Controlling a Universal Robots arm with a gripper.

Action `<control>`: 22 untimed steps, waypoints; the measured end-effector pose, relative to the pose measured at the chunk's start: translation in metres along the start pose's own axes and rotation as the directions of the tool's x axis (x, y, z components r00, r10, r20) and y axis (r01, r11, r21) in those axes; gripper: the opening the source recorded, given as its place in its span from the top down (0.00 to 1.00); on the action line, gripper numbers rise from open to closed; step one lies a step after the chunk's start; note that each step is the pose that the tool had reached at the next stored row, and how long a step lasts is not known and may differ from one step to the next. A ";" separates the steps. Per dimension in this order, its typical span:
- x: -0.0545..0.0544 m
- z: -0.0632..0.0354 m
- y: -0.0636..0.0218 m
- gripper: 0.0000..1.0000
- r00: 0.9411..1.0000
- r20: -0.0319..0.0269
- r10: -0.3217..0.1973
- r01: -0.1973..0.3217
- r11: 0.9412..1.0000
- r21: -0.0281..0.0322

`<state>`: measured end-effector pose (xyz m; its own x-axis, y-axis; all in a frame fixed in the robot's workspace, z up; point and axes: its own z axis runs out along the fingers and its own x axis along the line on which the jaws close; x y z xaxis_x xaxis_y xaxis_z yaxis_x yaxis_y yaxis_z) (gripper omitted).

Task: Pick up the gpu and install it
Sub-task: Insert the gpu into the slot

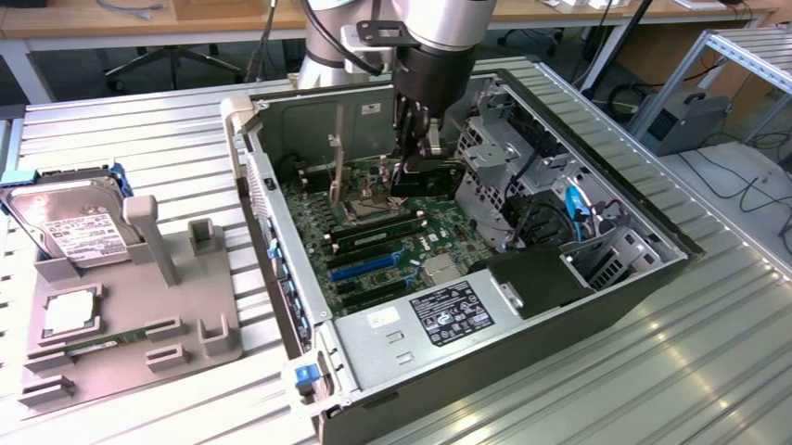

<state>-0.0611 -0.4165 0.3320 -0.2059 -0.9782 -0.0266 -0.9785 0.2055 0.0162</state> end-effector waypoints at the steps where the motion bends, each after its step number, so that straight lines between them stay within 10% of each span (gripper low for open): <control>1: 0.000 0.0000 0.0000 0.73 1.000 0.000 -0.001 0.001 1.000 0.000; 22: 0.000 0.0004 0.0000 0.73 0.999 -0.001 -0.034 0.034 0.999 -0.001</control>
<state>-0.0611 -0.4165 0.3315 -0.1729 -0.9846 -0.0266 -0.9849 0.1725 0.0162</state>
